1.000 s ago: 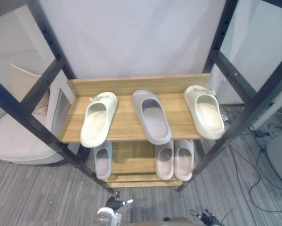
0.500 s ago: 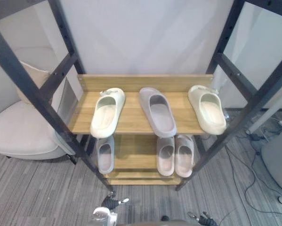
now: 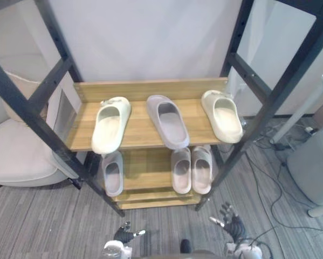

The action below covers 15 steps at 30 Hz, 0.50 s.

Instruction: Organize the slippers on the shoe rack

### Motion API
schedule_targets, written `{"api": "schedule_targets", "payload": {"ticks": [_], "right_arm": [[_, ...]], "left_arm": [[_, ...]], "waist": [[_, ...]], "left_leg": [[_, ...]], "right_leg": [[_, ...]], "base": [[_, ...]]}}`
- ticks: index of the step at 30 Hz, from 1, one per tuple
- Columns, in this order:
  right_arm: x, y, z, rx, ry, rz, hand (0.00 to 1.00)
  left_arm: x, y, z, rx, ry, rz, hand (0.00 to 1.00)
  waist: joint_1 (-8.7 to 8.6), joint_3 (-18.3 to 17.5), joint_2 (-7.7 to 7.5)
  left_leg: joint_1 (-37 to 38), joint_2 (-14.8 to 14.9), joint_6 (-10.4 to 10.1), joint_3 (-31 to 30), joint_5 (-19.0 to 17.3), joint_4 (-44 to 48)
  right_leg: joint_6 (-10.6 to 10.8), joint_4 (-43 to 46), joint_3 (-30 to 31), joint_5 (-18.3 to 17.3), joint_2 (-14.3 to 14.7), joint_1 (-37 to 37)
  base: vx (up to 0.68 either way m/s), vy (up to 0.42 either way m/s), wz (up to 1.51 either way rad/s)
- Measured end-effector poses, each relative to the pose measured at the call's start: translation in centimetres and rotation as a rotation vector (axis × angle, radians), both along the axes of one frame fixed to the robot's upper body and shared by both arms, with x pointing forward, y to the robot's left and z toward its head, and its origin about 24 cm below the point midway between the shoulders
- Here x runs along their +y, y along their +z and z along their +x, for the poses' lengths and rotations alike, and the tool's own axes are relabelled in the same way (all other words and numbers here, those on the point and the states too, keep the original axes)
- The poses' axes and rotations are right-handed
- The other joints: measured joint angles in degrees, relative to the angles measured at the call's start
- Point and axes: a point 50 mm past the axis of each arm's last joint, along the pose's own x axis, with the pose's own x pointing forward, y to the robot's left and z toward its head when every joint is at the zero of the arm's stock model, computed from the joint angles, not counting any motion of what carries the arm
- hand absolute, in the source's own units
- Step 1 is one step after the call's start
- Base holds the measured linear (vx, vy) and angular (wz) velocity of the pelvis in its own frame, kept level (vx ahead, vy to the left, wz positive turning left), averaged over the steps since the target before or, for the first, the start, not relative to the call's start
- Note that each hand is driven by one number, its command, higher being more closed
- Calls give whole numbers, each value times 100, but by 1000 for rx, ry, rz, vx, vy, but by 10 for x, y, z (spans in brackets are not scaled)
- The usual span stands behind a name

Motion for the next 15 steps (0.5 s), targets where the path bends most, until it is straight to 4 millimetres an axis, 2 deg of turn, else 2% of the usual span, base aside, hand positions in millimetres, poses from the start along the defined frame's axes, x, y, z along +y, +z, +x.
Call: {"api": "schedule_targets", "payload": {"ticks": [1, 2, 3, 9, 12, 15], "right_arm": [[1, 15, 6, -76, 13, -10, 0], [2, 18, 8, -93, 15, -12, 0], [4, 35, 14, -179, 32, -21, 0], [10, 68, 27, -342, 76, -69, 0], [11, 78, 28, -390, 81, -75, 0], [15, 98, 35, -490, 112, -89, 0]], "left_arm": [[0, 0, 0, 1, -2, 1, 0], [0, 0, 0, 1, -3, 1, 0], [-1, 0, 0, 0, -18, 3, 0], [-1, 0, 0, 0, -31, 3, 0], [-1, 0, 0, 1, -32, 2, 0], [-2, 0, 0, 2, -40, -10, 0]], "waist": [[-24, 0, 0], [-28, 0, -1], [-29, -1, -4], [-7, -6, -12], [-6, -14, -33], [-1, -14, -41]], "left_leg": [[8, 6, -1, 1, 0, -8], [11, 6, -1, 2, 0, -9], [29, 2, -1, 8, -1, -10], [88, -29, 2, 109, -2, -45], [88, -26, 5, 93, -4, -76], [81, -27, 6, 63, -5, -77]], "right_leg": [[0, 0, 19, -2, 18, -3], [0, 0, 26, -2, 21, -3], [4, 0, 69, -4, 26, -2], [12, -2, 181, -9, 24, -7], [12, -4, 175, -9, 26, -15], [12, -25, 168, -8, 22, -15]], "base": [[86, 13, -3], [69, 27, -9], [61, 26, -9], [9, 15, -10], [-28, -8, 1], [-48, -14, 2]]}}
